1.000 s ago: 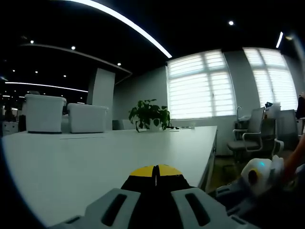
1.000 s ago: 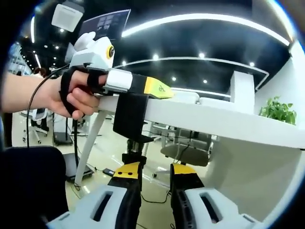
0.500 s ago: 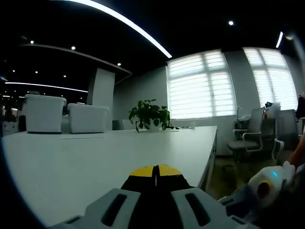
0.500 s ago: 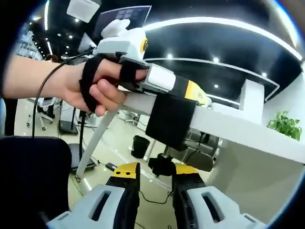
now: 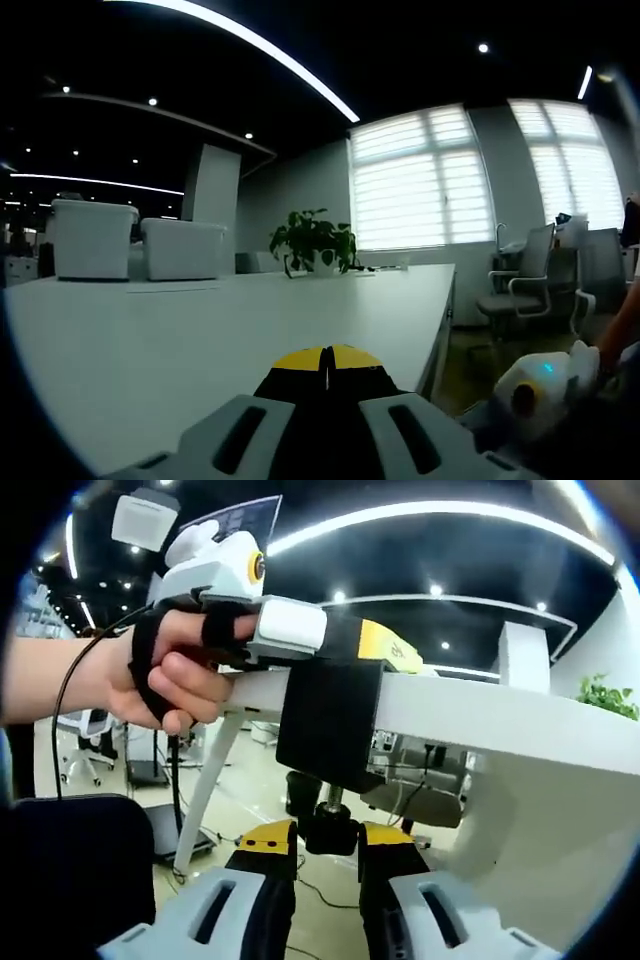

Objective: Clamp the fixed fixture on the desktop, loosen the retaining clip, secure it to the edge of the desk, and tighten the retaining clip.

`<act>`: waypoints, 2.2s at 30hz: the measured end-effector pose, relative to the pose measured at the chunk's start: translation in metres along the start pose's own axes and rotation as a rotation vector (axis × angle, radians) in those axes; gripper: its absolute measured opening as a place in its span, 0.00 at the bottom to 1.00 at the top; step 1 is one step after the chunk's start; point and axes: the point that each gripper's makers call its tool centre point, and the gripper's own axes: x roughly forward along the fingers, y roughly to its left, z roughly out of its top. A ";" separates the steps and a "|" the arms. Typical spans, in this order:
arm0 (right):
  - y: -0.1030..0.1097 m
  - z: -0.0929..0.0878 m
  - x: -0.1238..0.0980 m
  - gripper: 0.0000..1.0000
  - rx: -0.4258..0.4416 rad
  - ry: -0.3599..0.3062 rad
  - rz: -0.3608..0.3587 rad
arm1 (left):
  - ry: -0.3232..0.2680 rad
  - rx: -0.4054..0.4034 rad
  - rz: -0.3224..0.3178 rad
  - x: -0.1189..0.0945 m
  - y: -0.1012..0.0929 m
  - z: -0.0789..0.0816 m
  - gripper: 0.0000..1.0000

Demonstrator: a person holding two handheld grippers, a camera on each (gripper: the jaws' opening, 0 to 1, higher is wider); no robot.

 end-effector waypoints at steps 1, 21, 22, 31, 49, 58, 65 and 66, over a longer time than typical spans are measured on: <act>0.001 0.000 0.000 0.21 0.002 -0.007 0.030 | 0.000 0.000 0.000 0.000 0.000 0.000 0.01; -0.014 -0.007 -0.030 0.30 0.177 0.023 -0.155 | -0.010 0.016 -0.002 0.000 0.000 0.001 0.01; -0.013 -0.005 -0.030 0.30 0.174 0.022 -0.172 | -0.011 0.018 -0.002 0.000 0.000 0.001 0.01; -0.005 -0.005 0.003 0.32 0.156 0.042 -0.265 | -0.009 0.016 -0.005 0.000 0.000 0.001 0.01; -0.003 -0.002 0.009 0.24 0.125 -0.013 -0.053 | -0.008 0.012 -0.008 0.000 -0.001 0.001 0.01; 0.000 0.001 0.011 0.24 0.097 -0.061 0.171 | -0.010 0.017 -0.009 0.001 0.000 0.001 0.01; -0.006 0.007 -0.006 0.24 0.087 -0.078 0.075 | -0.013 0.022 -0.009 0.001 0.000 0.001 0.01; -0.011 0.012 -0.013 0.26 0.081 -0.100 0.033 | -0.014 0.023 -0.009 0.001 0.000 0.001 0.01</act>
